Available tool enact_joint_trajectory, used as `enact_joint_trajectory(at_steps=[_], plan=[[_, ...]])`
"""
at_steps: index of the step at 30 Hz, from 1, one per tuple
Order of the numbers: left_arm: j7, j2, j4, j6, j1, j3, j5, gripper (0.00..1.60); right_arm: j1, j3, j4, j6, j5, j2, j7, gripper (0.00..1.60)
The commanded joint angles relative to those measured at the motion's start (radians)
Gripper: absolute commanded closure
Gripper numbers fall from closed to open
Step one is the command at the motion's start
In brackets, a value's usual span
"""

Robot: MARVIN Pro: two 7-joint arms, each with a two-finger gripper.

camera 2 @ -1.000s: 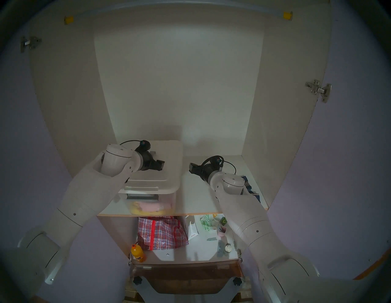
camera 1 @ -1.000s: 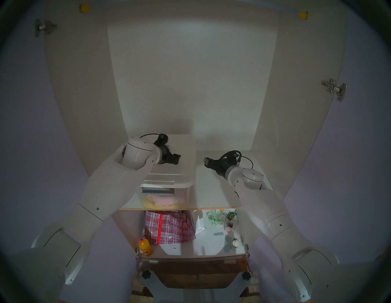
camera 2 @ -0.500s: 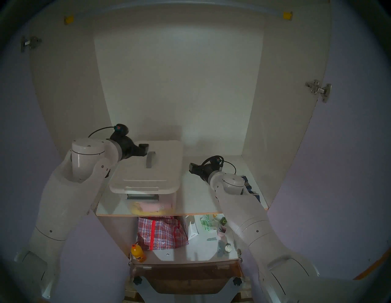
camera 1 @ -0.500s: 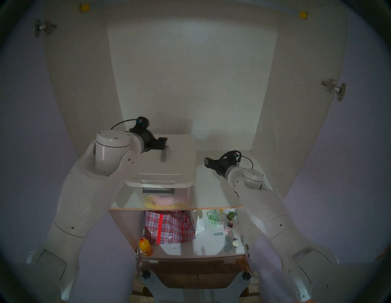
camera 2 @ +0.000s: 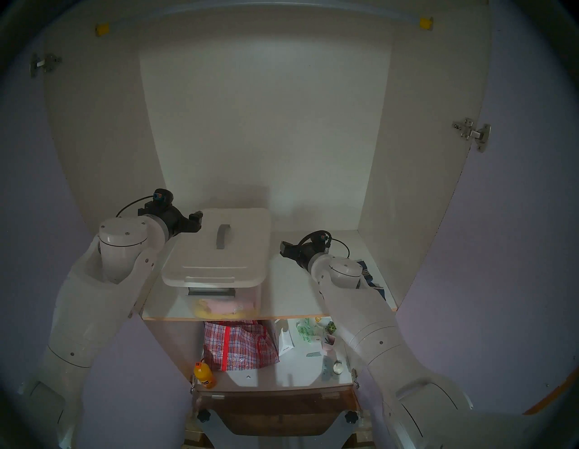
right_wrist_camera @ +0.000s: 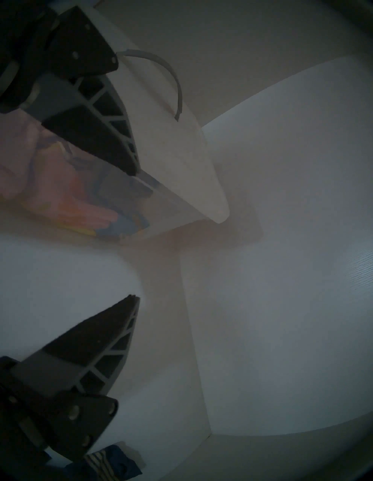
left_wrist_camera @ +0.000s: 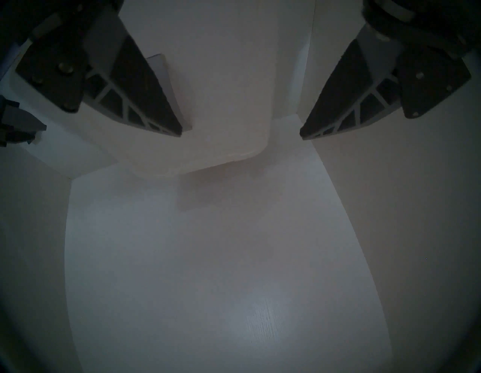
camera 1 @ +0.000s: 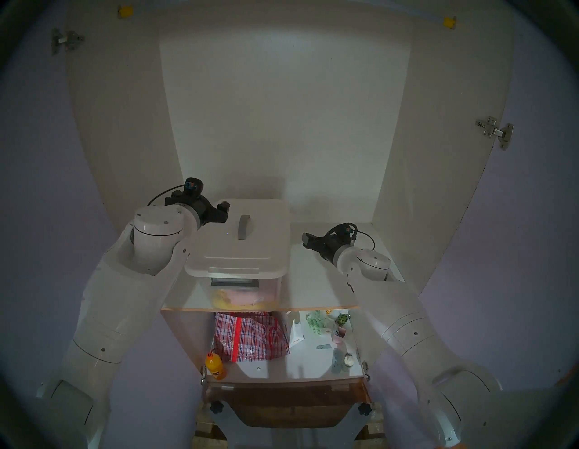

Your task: Take socks out of the storage bin, place them on top of the cabinet, and put the lid back on the bin

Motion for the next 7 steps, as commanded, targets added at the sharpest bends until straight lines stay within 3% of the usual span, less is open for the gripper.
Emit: enact_joint_trajectory(at_steps=[1, 7], plan=[[0.021, -0.014, -0.027, -0.032, -0.018, -0.013, 0.01, 0.0, 0.023, 0.004, -0.026, -0.019, -0.002, -0.005, 0.006, 0.0], [0.028, -0.013, -0.027, -0.036, -0.018, -0.011, 0.007, 0.0, 0.023, 0.004, -0.026, -0.019, -0.002, -0.005, 0.006, 0.0]])
